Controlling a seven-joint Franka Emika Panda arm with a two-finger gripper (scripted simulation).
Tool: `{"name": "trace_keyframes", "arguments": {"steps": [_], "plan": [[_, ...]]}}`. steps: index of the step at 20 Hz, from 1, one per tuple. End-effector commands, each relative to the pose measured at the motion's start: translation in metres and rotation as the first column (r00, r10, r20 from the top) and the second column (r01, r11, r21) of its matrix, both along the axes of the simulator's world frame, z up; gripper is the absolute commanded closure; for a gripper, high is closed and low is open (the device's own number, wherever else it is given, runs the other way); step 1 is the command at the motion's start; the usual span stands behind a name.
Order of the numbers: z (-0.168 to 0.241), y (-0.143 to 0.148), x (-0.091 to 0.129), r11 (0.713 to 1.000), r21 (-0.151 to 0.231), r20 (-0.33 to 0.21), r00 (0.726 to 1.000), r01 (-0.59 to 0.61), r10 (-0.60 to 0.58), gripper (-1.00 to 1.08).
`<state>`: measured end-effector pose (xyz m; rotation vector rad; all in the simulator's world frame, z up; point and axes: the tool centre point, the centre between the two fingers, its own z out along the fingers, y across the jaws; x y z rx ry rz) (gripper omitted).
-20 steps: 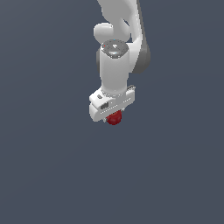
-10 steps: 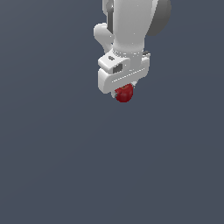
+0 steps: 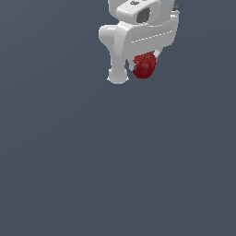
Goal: Pick up the object and move it to a goal position.
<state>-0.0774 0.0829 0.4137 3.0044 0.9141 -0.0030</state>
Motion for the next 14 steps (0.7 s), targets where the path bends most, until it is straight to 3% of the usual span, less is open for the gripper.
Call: {"name": "trace_keyframes", "arguments": {"steps": [1,14], "plan": [[0.023,0.008,-0.007,1.0,0.0,0.001,1.0,0.0,0.0,1.08],[0.079,0.027,-0.021,1.0,0.001,0.001,1.0,0.001,-0.001,1.08]]}}
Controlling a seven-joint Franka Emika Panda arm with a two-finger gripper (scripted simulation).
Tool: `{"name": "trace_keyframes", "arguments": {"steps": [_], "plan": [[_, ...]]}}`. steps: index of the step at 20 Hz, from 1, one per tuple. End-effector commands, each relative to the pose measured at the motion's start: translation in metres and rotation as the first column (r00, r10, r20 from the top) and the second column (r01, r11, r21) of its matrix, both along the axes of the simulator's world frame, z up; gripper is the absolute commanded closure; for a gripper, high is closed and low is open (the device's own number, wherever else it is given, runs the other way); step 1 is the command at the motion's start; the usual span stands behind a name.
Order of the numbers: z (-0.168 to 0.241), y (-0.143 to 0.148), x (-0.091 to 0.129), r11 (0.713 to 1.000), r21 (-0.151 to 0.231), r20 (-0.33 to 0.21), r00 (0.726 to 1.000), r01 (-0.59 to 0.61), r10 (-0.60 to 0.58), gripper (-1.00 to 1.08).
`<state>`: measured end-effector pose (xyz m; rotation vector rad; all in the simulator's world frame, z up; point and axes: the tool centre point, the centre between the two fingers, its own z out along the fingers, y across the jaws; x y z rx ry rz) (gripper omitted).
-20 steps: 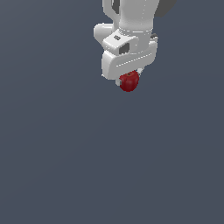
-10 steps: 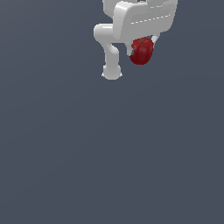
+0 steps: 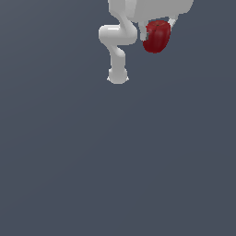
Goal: Pick up the object and move it to a goal position.
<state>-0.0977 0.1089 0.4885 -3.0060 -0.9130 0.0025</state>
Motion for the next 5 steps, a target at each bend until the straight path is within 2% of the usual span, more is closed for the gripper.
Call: {"name": "trace_keyframes", "arguments": {"steps": [1,5], "plan": [[0.0045,0.0013,-0.0005,1.0,0.0,0.002,1.0,0.0,0.0,1.08],[0.0034,0.0011,0.0005,1.0,0.0,0.002,1.0,0.0,0.0,1.08]]}}
